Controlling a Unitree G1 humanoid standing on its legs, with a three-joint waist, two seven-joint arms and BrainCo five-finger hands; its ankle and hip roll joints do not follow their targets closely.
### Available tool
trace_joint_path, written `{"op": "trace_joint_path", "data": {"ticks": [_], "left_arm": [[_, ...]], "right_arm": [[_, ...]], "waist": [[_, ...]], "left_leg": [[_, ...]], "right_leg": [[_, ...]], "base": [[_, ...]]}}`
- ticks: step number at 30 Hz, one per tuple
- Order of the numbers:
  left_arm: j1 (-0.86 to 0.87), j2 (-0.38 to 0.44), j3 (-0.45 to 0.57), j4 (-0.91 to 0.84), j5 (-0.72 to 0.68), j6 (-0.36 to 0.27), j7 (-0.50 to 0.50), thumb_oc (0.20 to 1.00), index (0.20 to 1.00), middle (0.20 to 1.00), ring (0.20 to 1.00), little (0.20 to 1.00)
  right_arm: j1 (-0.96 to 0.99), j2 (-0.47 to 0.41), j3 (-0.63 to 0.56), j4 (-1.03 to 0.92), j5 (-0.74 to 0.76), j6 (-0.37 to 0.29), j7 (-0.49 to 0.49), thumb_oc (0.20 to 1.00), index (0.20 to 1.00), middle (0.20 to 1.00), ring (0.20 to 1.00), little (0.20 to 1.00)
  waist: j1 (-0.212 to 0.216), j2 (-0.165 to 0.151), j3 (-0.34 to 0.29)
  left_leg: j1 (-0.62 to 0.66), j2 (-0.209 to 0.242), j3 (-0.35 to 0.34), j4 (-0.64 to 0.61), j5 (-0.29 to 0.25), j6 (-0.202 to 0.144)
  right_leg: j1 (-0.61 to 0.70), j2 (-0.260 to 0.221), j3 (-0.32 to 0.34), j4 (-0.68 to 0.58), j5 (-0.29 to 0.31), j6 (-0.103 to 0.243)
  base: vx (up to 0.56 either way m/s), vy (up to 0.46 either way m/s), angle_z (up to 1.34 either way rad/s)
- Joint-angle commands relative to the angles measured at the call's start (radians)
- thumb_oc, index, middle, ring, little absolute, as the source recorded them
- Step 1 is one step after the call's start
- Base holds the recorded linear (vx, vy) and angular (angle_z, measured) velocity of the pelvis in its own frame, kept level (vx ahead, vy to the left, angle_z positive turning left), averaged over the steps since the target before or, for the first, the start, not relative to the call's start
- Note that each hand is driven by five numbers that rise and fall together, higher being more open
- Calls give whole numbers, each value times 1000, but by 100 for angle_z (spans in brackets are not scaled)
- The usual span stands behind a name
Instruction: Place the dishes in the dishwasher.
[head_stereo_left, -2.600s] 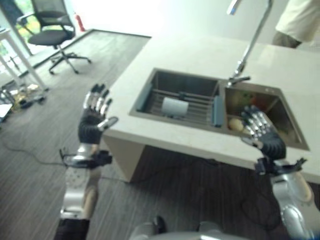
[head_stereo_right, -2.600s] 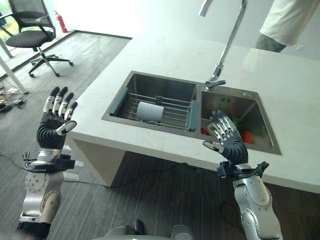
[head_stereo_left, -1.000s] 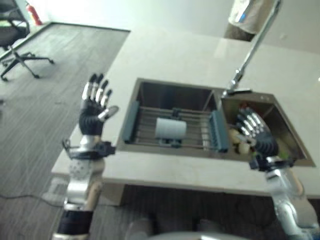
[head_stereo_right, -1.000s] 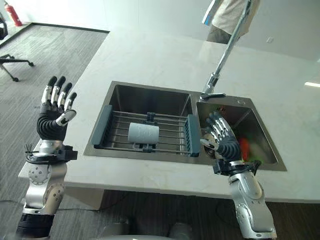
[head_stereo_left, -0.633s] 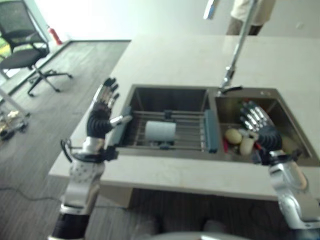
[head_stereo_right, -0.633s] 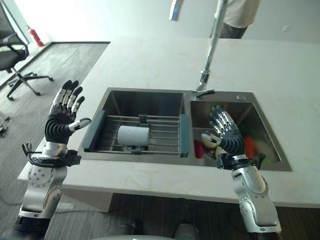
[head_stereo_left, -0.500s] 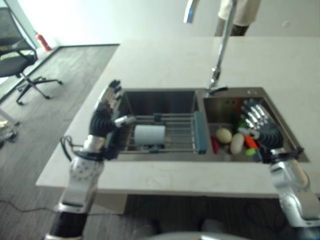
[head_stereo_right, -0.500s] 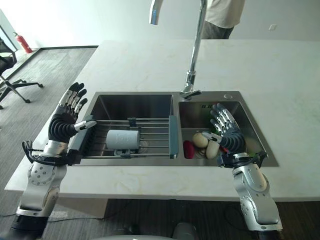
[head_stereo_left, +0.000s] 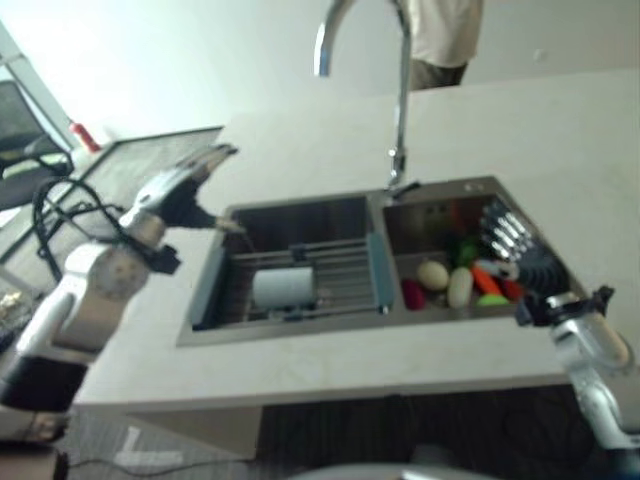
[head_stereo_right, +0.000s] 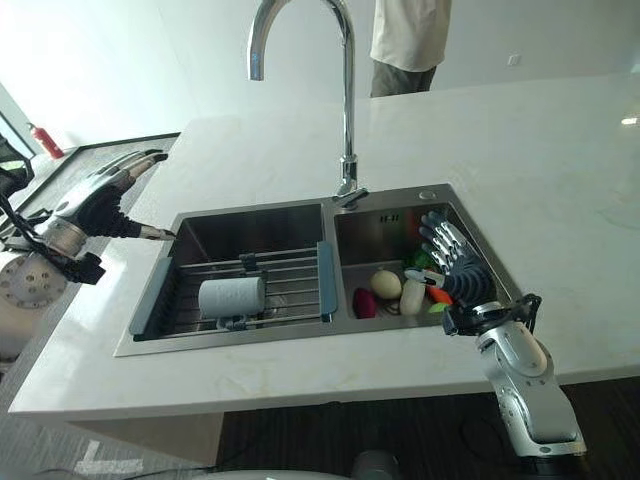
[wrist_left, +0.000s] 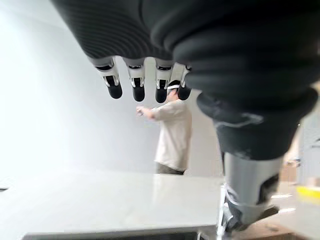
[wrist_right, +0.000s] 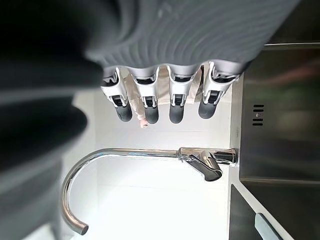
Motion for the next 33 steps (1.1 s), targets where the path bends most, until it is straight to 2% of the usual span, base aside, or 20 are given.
{"op": "trace_joint_path", "data": {"ticks": [1,2,4,11,18,25,33], "left_arm": [[-80,-1,-43,-6,45,89,-135,1000,1000,1000,1000,1000],[-96,-5,-72,10,36,114,-185,1000,1000,1000,1000,1000],[-110,-3,-93,24,33,134,-214,1000,1000,1000,1000,1000],[-173,-35,-198,121,48,151,-287,1000,1000,1000,1000,1000],[-175,-90,-239,178,62,143,-267,1000,1000,1000,1000,1000],[-183,-137,-272,232,68,167,-270,1000,1000,1000,1000,1000],[-172,-151,-297,290,136,134,-273,1000,1000,1000,1000,1000]], "right_arm": [[-112,-8,1,-34,48,-32,18,1000,1000,1000,1000,1000],[-121,-13,8,-30,38,-38,17,1000,1000,1000,1000,1000],[-125,-17,9,-29,41,-43,20,1000,1000,1000,1000,1000],[-149,-14,31,-6,28,-55,41,1000,1000,1000,1000,1000],[-150,-10,36,8,21,-67,57,1000,1000,1000,1000,1000],[-158,-3,43,12,18,-67,62,1000,1000,1000,1000,1000],[-149,7,37,12,17,-69,81,1000,1000,1000,1000,1000]], "waist": [[-10,-14,7],[-11,-11,7],[-13,-9,8],[-28,-4,8],[-33,-12,5],[-37,-19,7],[-53,-19,3]], "left_leg": [[13,50,-5,87,-123,-41],[16,50,-1,87,-123,-40],[19,51,3,87,-124,-40],[32,54,24,87,-132,-34],[38,51,22,87,-136,-27],[41,53,22,87,-132,-28],[45,65,49,87,-132,-27]], "right_leg": [[36,-38,-21,-70,32,95],[38,-40,-22,-70,31,96],[41,-41,-22,-70,31,97],[45,-35,-11,-70,27,99],[55,-17,3,-70,20,92],[61,-9,1,-70,17,87],[51,-11,6,-70,21,89]], "base": [[-29,43,-4],[-25,29,-7],[-21,19,-8],[-27,20,-6],[-1,4,-7],[3,1,-2],[2,-1,0]]}}
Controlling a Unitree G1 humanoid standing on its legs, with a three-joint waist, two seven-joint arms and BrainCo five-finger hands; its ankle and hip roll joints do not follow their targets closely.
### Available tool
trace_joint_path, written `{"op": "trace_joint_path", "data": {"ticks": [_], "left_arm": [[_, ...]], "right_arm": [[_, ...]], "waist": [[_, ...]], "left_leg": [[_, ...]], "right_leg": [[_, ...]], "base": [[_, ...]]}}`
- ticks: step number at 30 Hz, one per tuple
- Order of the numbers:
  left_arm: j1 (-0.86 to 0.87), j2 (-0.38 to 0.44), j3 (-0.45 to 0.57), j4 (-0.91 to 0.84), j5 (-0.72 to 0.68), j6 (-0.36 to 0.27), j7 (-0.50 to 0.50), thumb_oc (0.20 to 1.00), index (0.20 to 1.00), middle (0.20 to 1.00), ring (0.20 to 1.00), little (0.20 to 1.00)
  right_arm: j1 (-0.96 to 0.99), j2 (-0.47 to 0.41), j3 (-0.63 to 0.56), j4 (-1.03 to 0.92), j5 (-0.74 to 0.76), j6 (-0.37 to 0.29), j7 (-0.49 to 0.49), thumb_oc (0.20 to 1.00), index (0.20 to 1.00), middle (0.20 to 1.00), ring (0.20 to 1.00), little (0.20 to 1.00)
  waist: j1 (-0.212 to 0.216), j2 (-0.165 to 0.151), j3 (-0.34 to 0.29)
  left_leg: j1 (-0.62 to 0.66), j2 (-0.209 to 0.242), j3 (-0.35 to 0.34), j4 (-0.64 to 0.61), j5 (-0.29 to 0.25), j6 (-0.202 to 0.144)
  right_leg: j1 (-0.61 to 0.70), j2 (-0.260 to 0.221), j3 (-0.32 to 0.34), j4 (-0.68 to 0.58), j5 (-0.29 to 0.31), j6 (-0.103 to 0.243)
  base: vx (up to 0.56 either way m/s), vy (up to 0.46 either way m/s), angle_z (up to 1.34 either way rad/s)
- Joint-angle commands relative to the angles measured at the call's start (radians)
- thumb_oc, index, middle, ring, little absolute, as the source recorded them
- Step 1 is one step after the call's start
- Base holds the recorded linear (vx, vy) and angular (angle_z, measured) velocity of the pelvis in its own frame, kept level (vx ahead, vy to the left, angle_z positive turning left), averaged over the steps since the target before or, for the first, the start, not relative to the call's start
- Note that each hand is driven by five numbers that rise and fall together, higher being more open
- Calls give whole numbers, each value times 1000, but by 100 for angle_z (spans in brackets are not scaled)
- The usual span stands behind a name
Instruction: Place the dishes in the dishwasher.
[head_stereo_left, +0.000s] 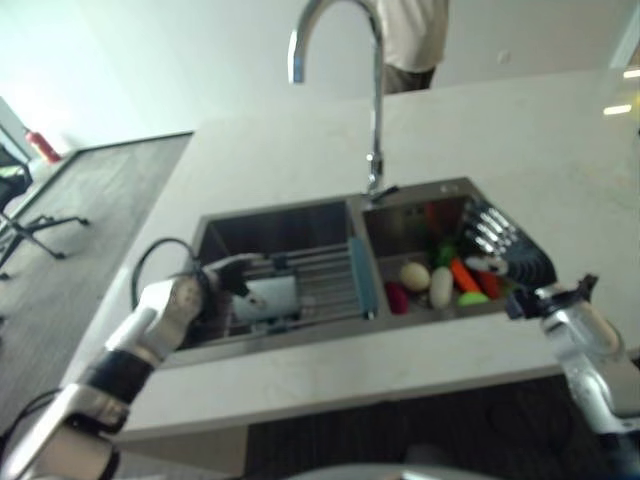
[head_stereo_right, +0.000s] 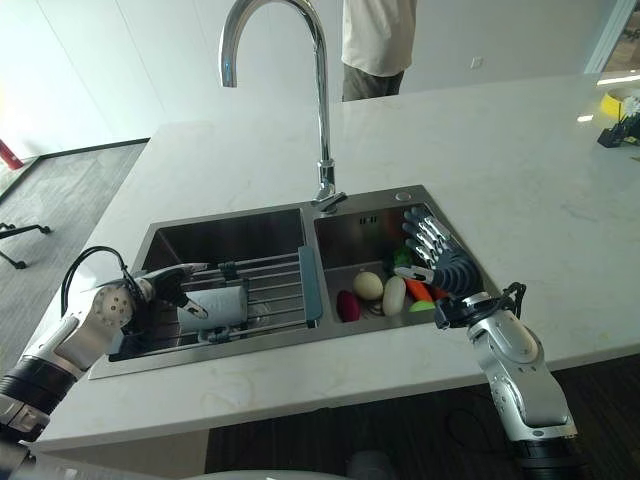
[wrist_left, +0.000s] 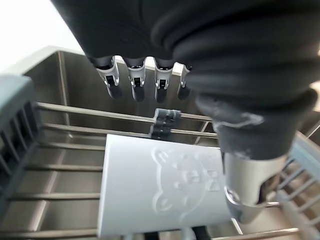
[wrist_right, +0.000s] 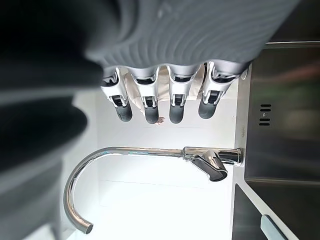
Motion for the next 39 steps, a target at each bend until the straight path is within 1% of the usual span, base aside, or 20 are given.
{"op": "trace_joint_path", "data": {"ticks": [1,5,6,8,10,13,16,21,32,36,39], "left_arm": [[-85,10,8,25,67,-31,31,1000,1000,1000,1000,1000],[-81,7,-3,48,108,-46,44,1000,1000,1000,1000,1000],[-77,4,-10,66,124,-62,57,1000,1000,1000,1000,1000],[-74,4,-16,81,143,-76,72,1000,1000,1000,1000,1000],[-71,4,-15,90,160,-79,78,1000,1000,1000,1000,1000],[-71,-2,-26,97,178,-73,79,1000,1000,1000,1000,1000],[-67,-7,-28,108,182,-80,79,1000,1000,1000,1000,1000],[-48,-12,-21,88,187,-74,68,1000,1000,1000,1000,1000],[2,-28,-17,75,214,-47,35,1000,1000,1000,1000,1000],[3,-44,-35,104,224,-43,47,1000,1000,1000,1000,1000],[1,-40,-34,120,234,-51,58,1000,1000,1000,1000,1000]], "right_arm": [[-76,6,0,-35,0,-68,7,1000,1000,1000,1000,1000],[-73,10,1,-33,-3,-69,16,1000,1000,1000,1000,1000],[-71,8,0,-34,1,-68,15,1000,1000,1000,1000,1000],[-68,7,-3,-33,3,-70,19,1000,1000,1000,1000,1000],[-65,8,-6,-33,0,-68,25,1000,1000,1000,1000,1000],[-65,9,-4,-34,0,-72,21,1000,1000,1000,1000,1000],[-63,14,-6,-30,-6,-71,23,1000,1000,1000,1000,1000],[-58,14,-15,-32,-8,-65,19,1000,1000,1000,1000,1000],[-48,22,-22,-33,-16,-71,23,1000,1000,1000,1000,1000],[-54,20,-17,-31,-15,-69,18,1000,1000,1000,1000,1000],[-53,18,-17,-31,-12,-72,23,1000,1000,1000,1000,1000]], "waist": [[-20,7,1],[-25,9,0],[-28,8,-1],[-33,8,-1],[-35,9,-2],[-36,7,-2],[-36,7,-3],[-33,7,-1],[-26,1,1],[-26,-3,2],[-28,-4,3]], "left_leg": [[3,47,-7,108,-132,-22],[6,48,1,108,-134,-21],[7,50,5,108,-134,-21],[8,52,8,108,-133,-22],[10,53,10,108,-134,-21],[11,55,12,108,-134,-21],[11,55,12,108,-134,-21],[12,54,11,108,-136,-20],[11,53,6,108,-136,-19],[12,52,6,108,-136,-17],[12,52,8,108,-136,-17]], "right_leg": [[42,-37,-28,-41,15,90],[41,-35,-24,-41,16,91],[39,-35,-22,-41,17,91],[37,-32,-17,-41,18,91],[37,-30,-14,-41,17,90],[36,-30,-13,-41,18,90],[37,-29,-14,-41,18,91],[38,-29,-14,-41,17,90],[39,-30,-20,-41,14,89],[40,-30,-20,-41,15,90],[39,-31,-19,-41,15,90]], "base": [[31,-9,-3],[26,-6,-15],[26,-12,-12],[16,-6,-1],[31,3,-2],[0,0,0],[0,0,0],[0,0,0],[0,0,0],[0,0,0],[0,0,0]]}}
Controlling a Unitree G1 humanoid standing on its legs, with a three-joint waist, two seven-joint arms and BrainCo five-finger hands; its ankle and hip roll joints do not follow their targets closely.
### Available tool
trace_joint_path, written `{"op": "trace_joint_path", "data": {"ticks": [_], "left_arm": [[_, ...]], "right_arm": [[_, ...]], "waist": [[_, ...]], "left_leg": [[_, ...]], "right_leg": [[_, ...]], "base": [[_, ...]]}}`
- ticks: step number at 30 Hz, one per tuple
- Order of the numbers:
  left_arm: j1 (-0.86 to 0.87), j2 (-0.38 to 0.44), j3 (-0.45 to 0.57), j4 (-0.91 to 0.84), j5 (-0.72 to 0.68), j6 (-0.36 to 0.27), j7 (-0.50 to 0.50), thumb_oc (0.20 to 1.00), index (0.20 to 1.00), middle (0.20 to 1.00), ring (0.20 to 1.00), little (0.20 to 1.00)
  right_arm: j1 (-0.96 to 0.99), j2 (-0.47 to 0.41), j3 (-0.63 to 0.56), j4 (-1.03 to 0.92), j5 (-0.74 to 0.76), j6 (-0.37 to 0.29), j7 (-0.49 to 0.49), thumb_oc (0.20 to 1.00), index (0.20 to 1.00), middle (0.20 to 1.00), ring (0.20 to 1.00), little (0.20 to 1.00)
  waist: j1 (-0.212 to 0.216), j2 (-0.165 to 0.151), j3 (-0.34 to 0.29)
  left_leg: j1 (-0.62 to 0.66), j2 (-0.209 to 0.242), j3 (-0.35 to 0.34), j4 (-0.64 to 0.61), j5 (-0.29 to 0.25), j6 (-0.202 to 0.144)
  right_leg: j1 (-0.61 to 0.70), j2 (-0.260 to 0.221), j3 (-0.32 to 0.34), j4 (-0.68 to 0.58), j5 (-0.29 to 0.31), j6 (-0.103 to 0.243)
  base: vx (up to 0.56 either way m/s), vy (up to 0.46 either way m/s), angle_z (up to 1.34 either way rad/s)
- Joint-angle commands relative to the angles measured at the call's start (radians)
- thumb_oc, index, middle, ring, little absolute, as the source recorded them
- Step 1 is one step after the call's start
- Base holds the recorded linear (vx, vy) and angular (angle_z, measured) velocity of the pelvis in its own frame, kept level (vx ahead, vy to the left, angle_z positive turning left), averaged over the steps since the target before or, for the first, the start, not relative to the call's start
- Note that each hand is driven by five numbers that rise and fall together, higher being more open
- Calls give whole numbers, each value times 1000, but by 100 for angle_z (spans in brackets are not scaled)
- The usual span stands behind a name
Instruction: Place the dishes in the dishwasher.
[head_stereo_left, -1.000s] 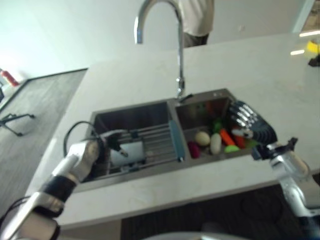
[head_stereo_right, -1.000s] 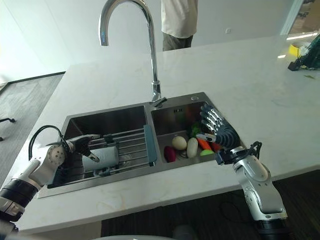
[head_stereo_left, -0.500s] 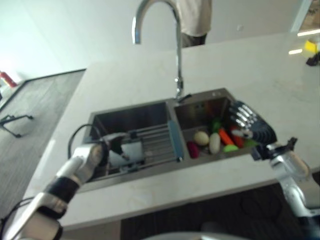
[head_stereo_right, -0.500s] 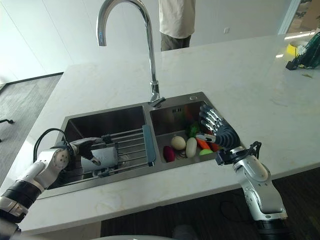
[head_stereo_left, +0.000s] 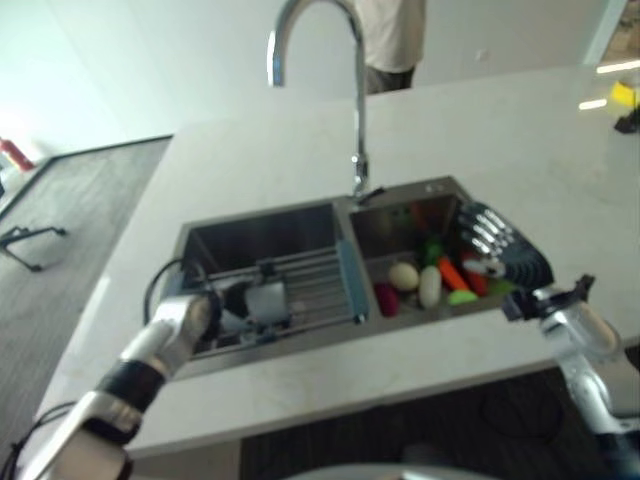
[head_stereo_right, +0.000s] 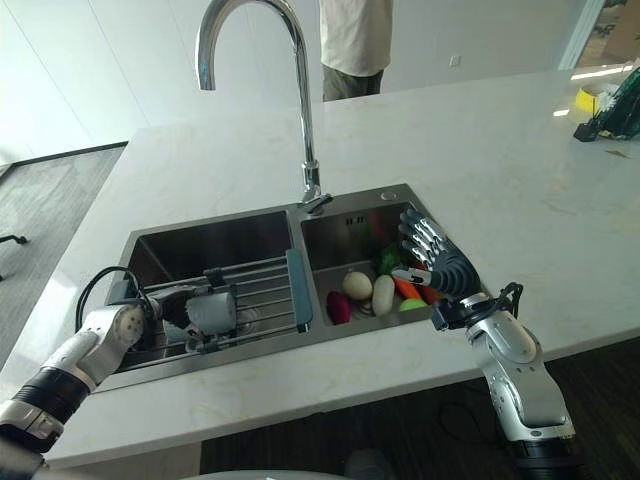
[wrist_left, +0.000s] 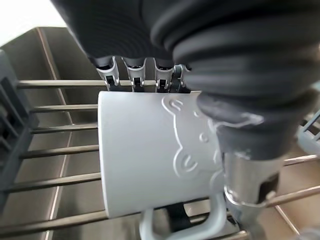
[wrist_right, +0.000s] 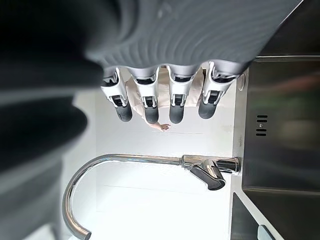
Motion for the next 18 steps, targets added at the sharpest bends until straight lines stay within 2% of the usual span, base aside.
{"op": "trace_joint_path", "data": {"ticks": [1,12,18], "left_arm": [[-28,28,10,5,40,-6,34,1000,1000,1000,1000,1000],[-34,20,3,33,44,0,57,1000,1000,1000,1000,1000],[-30,14,-7,63,75,-10,104,1000,1000,1000,1000,1000]], "right_arm": [[-52,9,-16,-33,-4,-72,0,1000,1000,1000,1000,1000],[-49,10,-13,-33,-11,-71,1,1000,1000,1000,1000,1000],[-47,9,-12,-32,-12,-73,2,1000,1000,1000,1000,1000]], "waist": [[-5,2,-1],[-10,1,0],[-13,-1,-1]], "left_leg": [[-17,45,-18,127,-135,-13],[-15,43,-15,127,-136,-11],[-14,41,-12,127,-138,-10]], "right_leg": [[28,-43,-43,-31,15,90],[26,-39,-35,-31,16,90],[25,-38,-32,-31,16,91]], "base": [[0,0,0],[0,0,0],[0,0,0]]}}
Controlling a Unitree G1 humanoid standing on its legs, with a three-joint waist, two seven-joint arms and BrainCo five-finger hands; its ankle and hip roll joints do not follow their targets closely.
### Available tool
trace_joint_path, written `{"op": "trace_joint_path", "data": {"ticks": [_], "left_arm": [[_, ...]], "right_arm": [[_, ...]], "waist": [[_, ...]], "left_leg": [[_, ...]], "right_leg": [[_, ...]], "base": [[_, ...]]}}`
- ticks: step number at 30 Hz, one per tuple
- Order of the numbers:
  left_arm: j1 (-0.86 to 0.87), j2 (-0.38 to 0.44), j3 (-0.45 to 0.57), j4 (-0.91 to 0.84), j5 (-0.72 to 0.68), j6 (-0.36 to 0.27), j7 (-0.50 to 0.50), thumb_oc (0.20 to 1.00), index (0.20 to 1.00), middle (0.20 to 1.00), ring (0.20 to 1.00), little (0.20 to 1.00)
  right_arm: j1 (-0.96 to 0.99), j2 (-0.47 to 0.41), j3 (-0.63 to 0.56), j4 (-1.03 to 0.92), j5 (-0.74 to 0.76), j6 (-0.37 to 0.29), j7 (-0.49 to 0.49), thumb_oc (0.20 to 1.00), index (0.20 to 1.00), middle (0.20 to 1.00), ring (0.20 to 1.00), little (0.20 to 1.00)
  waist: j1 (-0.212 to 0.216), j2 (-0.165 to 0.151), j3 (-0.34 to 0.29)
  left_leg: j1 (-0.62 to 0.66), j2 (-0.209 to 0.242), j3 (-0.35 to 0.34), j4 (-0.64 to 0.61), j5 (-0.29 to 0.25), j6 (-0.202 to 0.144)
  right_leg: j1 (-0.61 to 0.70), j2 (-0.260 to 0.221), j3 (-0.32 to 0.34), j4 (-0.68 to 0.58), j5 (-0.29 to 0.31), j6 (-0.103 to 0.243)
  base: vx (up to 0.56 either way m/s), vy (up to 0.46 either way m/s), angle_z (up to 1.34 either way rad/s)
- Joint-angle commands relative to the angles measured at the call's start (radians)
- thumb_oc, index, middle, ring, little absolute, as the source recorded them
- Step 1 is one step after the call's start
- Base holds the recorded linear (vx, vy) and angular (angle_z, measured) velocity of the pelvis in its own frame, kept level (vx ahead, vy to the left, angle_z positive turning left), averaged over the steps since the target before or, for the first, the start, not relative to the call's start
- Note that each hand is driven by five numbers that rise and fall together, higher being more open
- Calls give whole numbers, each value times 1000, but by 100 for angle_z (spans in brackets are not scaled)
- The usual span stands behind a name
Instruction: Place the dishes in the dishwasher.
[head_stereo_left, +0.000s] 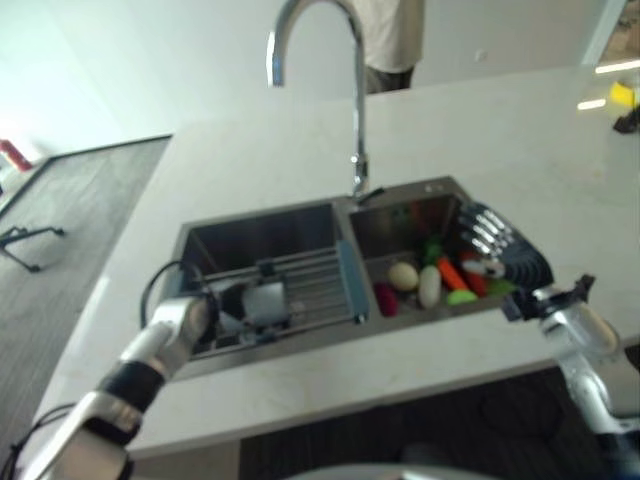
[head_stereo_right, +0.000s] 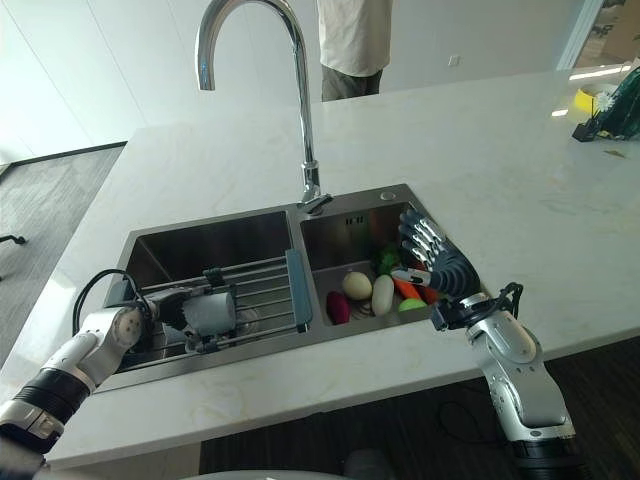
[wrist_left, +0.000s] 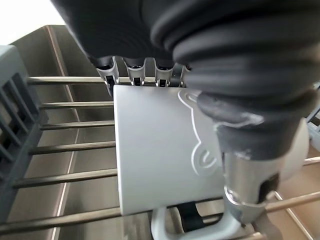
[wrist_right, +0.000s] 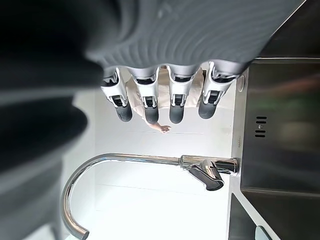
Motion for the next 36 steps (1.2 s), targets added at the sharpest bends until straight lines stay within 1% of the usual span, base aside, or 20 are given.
{"op": "trace_joint_path", "data": {"ticks": [1,3,5,9,20,31,33,36], "left_arm": [[-30,19,-5,8,61,-9,55,1000,1000,1000,1000,1000],[-33,18,-9,19,73,-11,76,1000,1000,1000,1000,1000],[-32,18,-13,30,89,-26,90,1000,1000,1000,1000,1000],[-31,10,-18,42,105,-25,103,1000,1000,1000,1000,1000],[-33,-6,-33,81,120,-30,108,1000,1000,1000,1000,1000],[-34,-35,-45,132,111,-20,100,1000,1000,1000,1000,1000],[-33,-47,-49,143,100,-8,62,1000,1000,1000,1000,1000],[-26,-75,-59,185,86,3,59,1000,1000,1000,1000,1000]], "right_arm": [[-48,8,-12,-32,-1,-73,0,1000,1000,1000,1000,1000],[-50,6,-10,-28,1,-79,-4,1000,1000,1000,1000,1000],[-52,5,-10,-24,0,-81,-1,1000,1000,1000,1000,1000],[-52,7,-4,-23,-4,-84,-4,1000,1000,1000,1000,1000],[-56,5,-2,-25,-5,-82,-2,1000,1000,1000,1000,1000],[-63,1,0,-26,-5,-79,3,1000,1000,1000,1000,1000],[-63,3,0,-28,-7,-77,7,1000,1000,1000,1000,1000],[-69,7,1,-29,-9,-70,12,1000,1000,1000,1000,1000]], "waist": [[-10,0,0],[-10,-1,1],[-11,-1,0],[-12,-2,-1],[-17,-3,-3],[-23,-6,-5],[-23,-6,-6],[-27,-8,-5]], "left_leg": [[-14,41,-13,127,-138,-10],[-15,41,-12,127,-138,-10],[-14,42,-10,127,-138,-11],[-14,42,-8,127,-138,-11],[-11,43,-3,127,-139,-10],[-9,45,3,127,-140,-9],[-8,45,4,127,-140,-8],[-8,45,5,127,-140,-7]], "right_leg": [[22,-39,-32,-25,12,92],[21,-40,-32,-25,13,92],[21,-40,-31,-25,13,93],[20,-40,-30,-25,14,93],[18,-39,-26,-25,15,95],[16,-37,-22,-25,15,94],[17,-36,-23,-25,15,94],[16,-35,-21,-25,15,94]], "base": [[0,0,0],[0,0,0],[0,0,0],[0,0,0],[0,0,0],[-1,2,-4],[0,0,0],[0,0,0]]}}
